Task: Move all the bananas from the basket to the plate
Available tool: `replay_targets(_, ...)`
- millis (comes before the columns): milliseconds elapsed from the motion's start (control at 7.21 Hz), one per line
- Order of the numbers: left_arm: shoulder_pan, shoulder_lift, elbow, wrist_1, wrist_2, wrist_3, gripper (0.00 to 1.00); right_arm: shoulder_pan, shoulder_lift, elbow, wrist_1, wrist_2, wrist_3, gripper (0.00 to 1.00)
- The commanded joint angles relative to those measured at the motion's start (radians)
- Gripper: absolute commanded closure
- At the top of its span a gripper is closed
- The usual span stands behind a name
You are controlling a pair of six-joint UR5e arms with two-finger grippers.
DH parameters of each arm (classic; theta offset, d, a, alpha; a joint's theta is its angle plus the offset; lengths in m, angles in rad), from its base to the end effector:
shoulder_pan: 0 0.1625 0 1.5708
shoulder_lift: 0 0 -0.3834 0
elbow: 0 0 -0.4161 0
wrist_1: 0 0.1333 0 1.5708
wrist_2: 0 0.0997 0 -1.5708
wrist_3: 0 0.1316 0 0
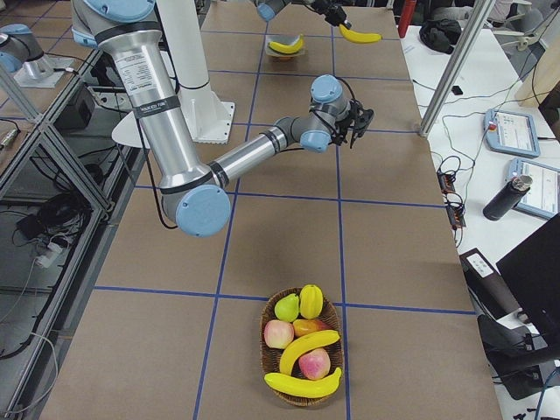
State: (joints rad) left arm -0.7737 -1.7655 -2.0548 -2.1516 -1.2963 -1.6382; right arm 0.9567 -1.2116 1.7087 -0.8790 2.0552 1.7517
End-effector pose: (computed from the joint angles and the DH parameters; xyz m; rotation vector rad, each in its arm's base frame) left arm 0.2748 -0.5046 0.2213 0.6811 1.1351 -0.8926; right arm -0.3132 -0.5693 0.2739 0.0475 -1.2641 0.6994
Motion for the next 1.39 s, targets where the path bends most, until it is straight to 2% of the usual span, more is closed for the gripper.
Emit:
replay_targets(0,-0.015,0.229,-0.129,0.025,0.107,0.104,1.00,0.011,-0.014,0.006,-0.104,0.003,-0.108,0.00)
replay_targets(139,-0.025,0.364,-0.195,0.024,0.156,0.132,1.00,0.013,-0.023,0.008,-0.116,0.005,-0.119,0.00)
replay_targets(416,-0.039,0.515,-0.220,-0.005,0.235,0.210,1.00,0.014,-0.051,0.006,-0.133,0.026,-0.187,0.00)
replay_targets(694,-0.026,0.656,-0.219,-0.097,0.235,0.303,1.00,0.077,-0.057,0.008,-0.257,0.126,-0.379,0.00)
replay_targets(833,0.025,0.702,-0.214,-0.102,0.235,0.335,1.00,0.092,-0.057,0.008,-0.300,0.147,-0.438,0.00)
replay_targets(1110,0.167,0.803,-0.197,-0.178,0.223,0.341,1.00,0.094,-0.057,0.009,-0.305,0.158,-0.445,0.00)
replay_targets(1249,0.233,0.807,-0.148,-0.223,0.235,0.295,1.00,0.094,-0.058,0.008,-0.307,0.164,-0.445,0.00)
